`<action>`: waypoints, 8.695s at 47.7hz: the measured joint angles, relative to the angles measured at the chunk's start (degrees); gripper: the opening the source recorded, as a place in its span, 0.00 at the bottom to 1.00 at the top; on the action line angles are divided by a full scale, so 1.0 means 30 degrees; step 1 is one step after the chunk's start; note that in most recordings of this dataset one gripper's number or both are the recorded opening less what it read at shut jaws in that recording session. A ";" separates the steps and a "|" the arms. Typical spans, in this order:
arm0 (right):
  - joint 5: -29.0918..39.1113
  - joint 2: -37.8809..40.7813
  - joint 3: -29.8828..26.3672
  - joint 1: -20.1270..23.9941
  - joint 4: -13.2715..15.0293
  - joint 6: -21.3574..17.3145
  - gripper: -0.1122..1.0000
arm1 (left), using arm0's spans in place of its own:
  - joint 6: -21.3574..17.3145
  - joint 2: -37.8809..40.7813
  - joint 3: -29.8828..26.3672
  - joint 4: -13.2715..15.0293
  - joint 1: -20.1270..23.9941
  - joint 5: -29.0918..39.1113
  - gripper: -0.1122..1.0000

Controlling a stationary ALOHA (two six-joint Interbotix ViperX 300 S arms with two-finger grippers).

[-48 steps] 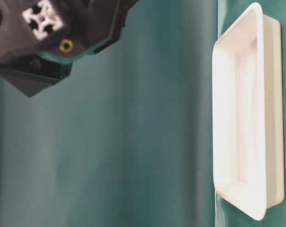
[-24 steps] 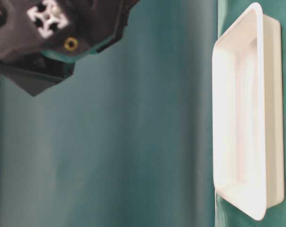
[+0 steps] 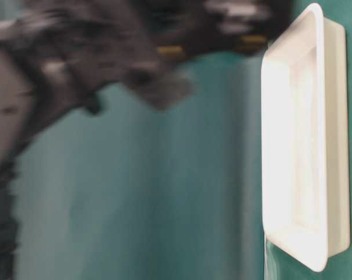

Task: Pick up the tape from a random location and place it into the white case.
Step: 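Lower the left gripper into the white roll's hole and close it, then lift the white tape roll and carry it toward the white tray, then lower the white roll into the tray and open the left gripper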

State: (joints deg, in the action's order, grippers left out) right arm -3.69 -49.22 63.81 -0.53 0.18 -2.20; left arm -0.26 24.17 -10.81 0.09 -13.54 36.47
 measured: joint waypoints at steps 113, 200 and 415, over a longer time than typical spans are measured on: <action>0.0146 0.0996 0.0000 0.0000 0.0088 0.0029 0.92 | 0.0586 0.3369 0.1465 0.0059 -0.0469 -0.3486 0.35; 0.0293 0.0938 -0.0059 0.0000 0.0088 0.0029 0.92 | -0.0029 -0.3545 0.0791 -0.0146 0.0234 0.2607 0.35; 0.1523 0.0967 -0.0469 0.0000 0.0117 0.0146 0.92 | -0.0205 -0.1699 0.8643 -0.0146 1.1074 -0.3486 0.33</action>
State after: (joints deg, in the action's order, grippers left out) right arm 0.88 -46.32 62.40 -0.53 0.53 -1.76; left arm -0.88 19.07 15.12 -0.35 19.69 26.02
